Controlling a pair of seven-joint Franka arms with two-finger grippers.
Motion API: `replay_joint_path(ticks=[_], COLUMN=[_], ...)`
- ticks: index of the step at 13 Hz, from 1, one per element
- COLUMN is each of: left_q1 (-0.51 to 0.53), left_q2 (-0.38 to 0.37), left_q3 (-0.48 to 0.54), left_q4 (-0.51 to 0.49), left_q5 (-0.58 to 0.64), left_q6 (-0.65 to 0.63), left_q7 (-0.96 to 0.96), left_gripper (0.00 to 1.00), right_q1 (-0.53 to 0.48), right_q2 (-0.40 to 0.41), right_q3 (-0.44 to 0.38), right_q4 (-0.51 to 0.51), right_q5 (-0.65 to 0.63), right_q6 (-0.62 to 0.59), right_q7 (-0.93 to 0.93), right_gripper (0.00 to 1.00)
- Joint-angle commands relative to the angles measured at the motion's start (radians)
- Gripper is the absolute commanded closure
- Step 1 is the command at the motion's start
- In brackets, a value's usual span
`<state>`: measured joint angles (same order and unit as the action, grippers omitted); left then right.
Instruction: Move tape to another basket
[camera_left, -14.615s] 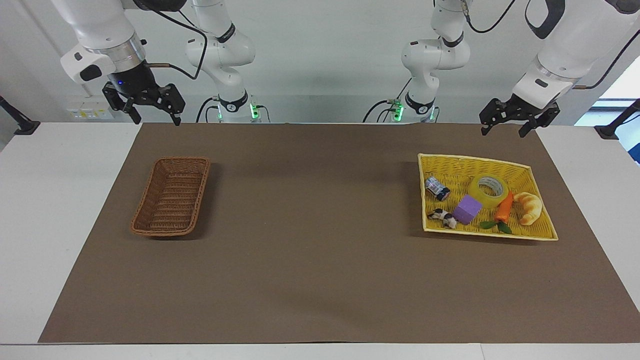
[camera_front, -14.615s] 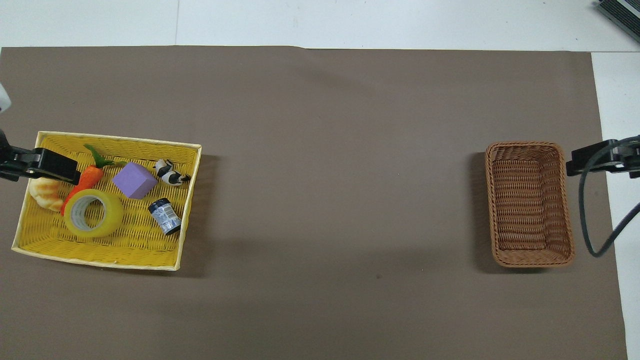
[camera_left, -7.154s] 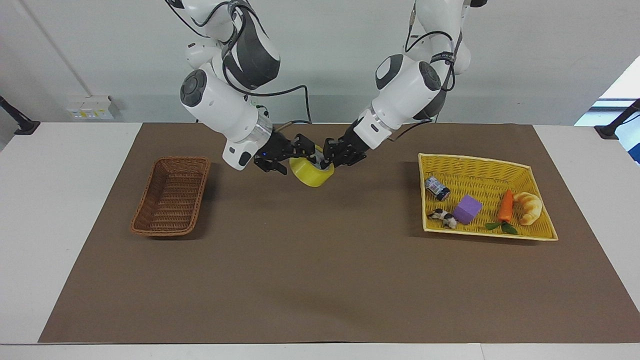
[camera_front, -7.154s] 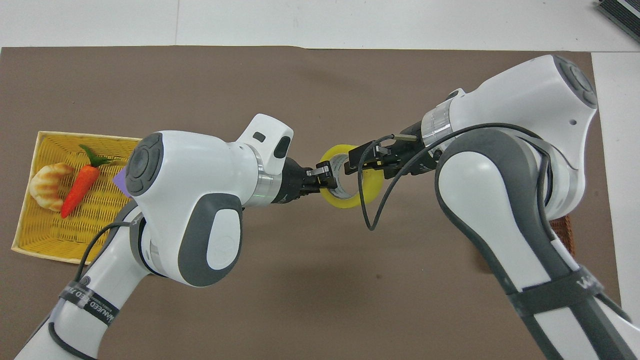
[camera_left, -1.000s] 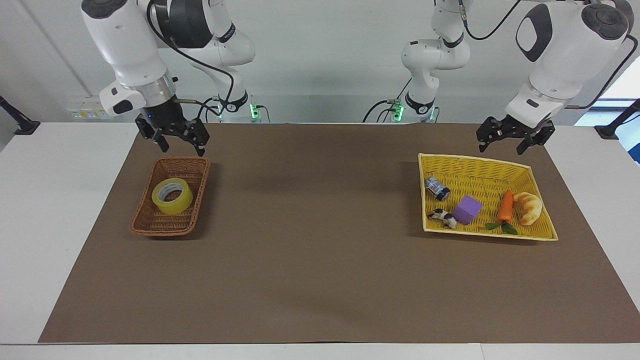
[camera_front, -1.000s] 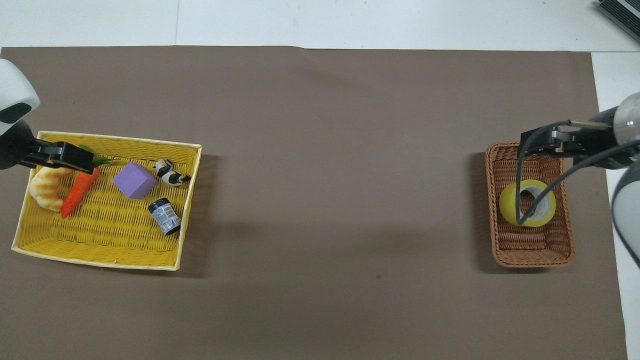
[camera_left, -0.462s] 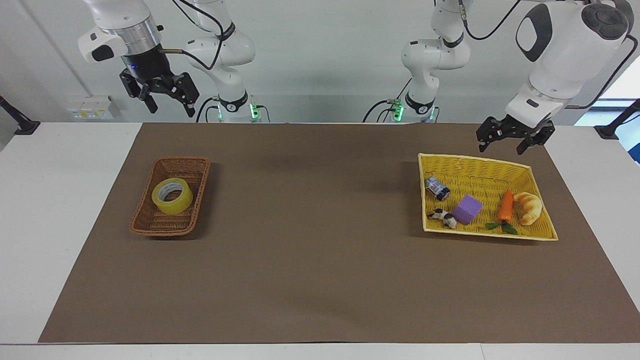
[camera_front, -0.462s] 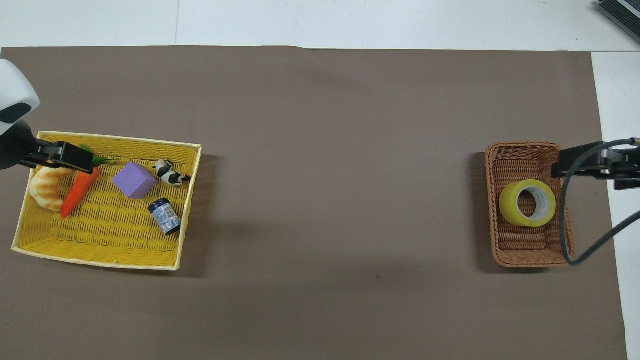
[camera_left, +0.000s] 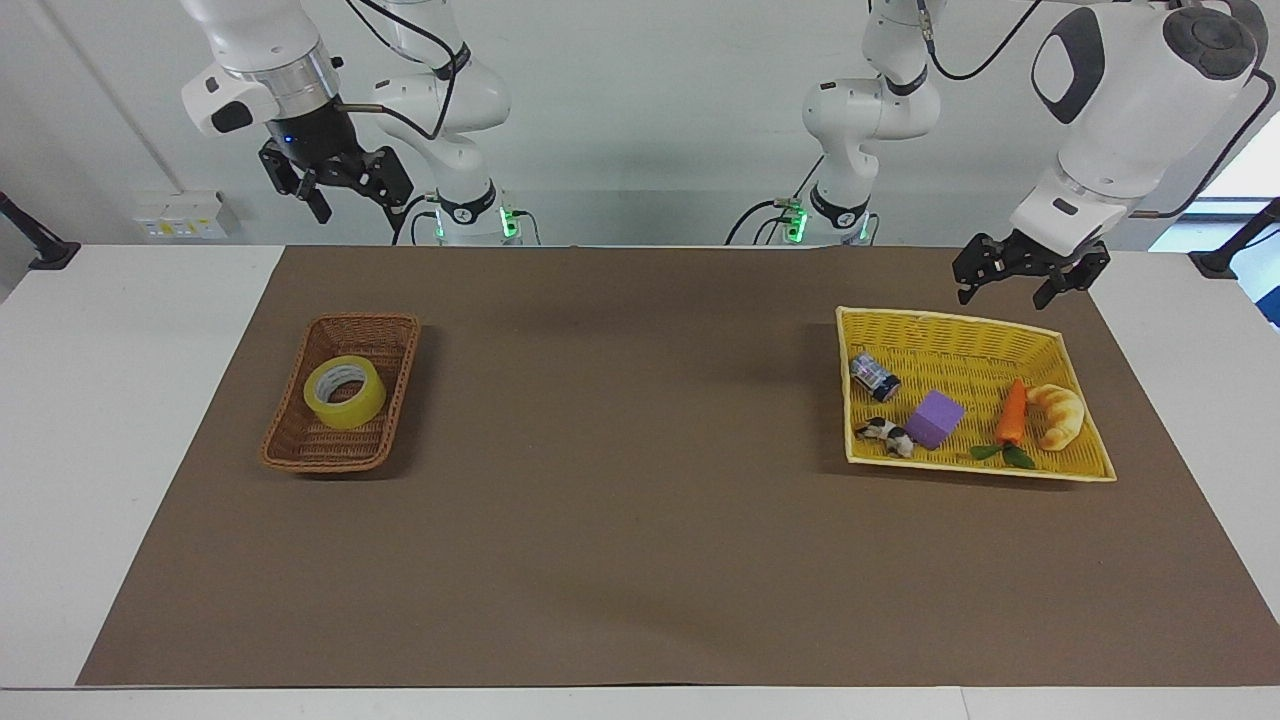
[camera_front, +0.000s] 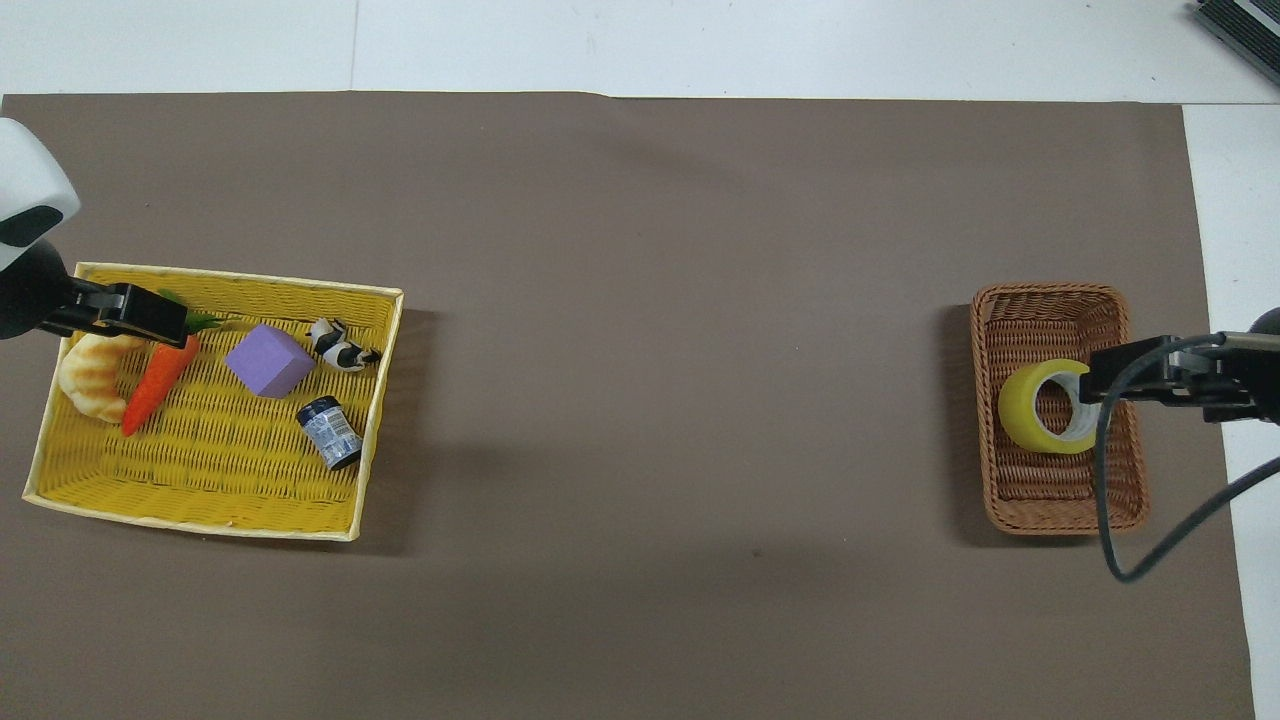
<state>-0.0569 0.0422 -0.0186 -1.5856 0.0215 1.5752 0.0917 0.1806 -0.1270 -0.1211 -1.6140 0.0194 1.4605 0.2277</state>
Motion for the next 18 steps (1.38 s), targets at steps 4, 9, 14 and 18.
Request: replay_joint_path(ticks=[4, 9, 14, 18], left_q1=[0.008, 0.008, 0.008, 0.008], left_q2=[0.004, 0.004, 0.004, 0.004], left_q3=[-0.007, -0.007, -0.007, -0.007], left_q4=[0.01, 0.01, 0.01, 0.01], left_q5=[0.014, 0.014, 0.014, 0.014], left_q6=[-0.017, -0.017, -0.017, -0.017], left_q7=[0.008, 0.008, 0.01, 0.01], left_gripper=[0.0, 0.0, 0.0, 0.0], right_q1=[-0.015, -0.021, -0.029, -0.03], right_q2=[-0.016, 0.0, -0.002, -0.011], right_q3=[-0.009, -0.015, -0.014, -0.015], right_q4=[0.0, 0.043, 0.034, 0.022], right_q5=[-0.024, -0.082, -0.058, -0.033], right_q6=[0.017, -0.037, -0.025, -0.032], right_q7=[-0.045, -0.128, -0.117, -0.119], right_gripper=[0.0, 0.0, 0.0, 0.0])
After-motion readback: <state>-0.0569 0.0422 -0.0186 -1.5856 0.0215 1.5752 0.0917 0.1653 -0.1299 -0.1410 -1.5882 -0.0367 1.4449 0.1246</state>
